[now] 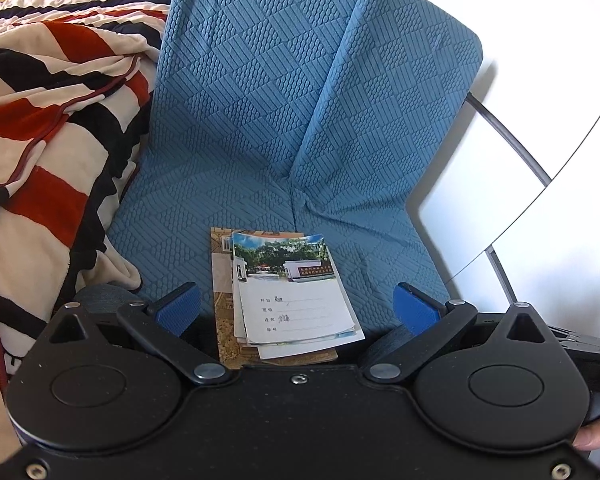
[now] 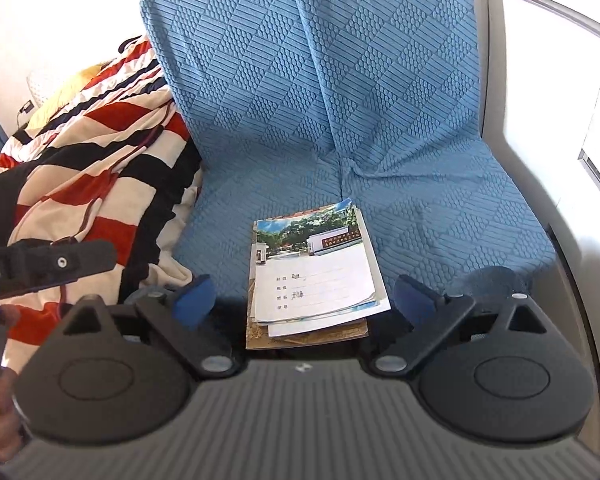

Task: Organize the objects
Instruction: 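Raise both grippers away from the book stack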

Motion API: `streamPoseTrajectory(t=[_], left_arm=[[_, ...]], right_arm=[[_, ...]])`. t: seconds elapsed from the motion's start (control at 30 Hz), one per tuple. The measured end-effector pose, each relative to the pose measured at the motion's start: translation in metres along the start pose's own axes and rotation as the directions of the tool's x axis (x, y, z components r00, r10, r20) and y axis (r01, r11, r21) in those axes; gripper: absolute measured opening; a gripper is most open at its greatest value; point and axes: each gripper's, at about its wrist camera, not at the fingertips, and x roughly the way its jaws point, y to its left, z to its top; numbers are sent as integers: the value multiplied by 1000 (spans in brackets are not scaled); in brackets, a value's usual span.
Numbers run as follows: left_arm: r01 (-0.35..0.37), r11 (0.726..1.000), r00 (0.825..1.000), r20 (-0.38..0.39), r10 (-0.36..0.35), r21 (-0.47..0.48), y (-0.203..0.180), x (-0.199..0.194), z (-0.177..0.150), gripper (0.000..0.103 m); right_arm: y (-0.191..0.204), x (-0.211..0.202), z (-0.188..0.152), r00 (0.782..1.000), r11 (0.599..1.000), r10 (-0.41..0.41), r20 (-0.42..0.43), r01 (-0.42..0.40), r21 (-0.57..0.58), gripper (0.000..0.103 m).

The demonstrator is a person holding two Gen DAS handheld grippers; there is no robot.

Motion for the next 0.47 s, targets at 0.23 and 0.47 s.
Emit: streamPoseTrajectory(t=[0.23,0.47], left_arm=[[10,1000,1000,0,-10,8,-1,1,0,102],[19,1000,1000,5,-19,7,-1,-3,-2,102]], right_arm=[[-1,1,-1,1000,1000,-13,-3,13,3,98],[1,1,-2,1000,1000,-8,-12,8,4,98]])
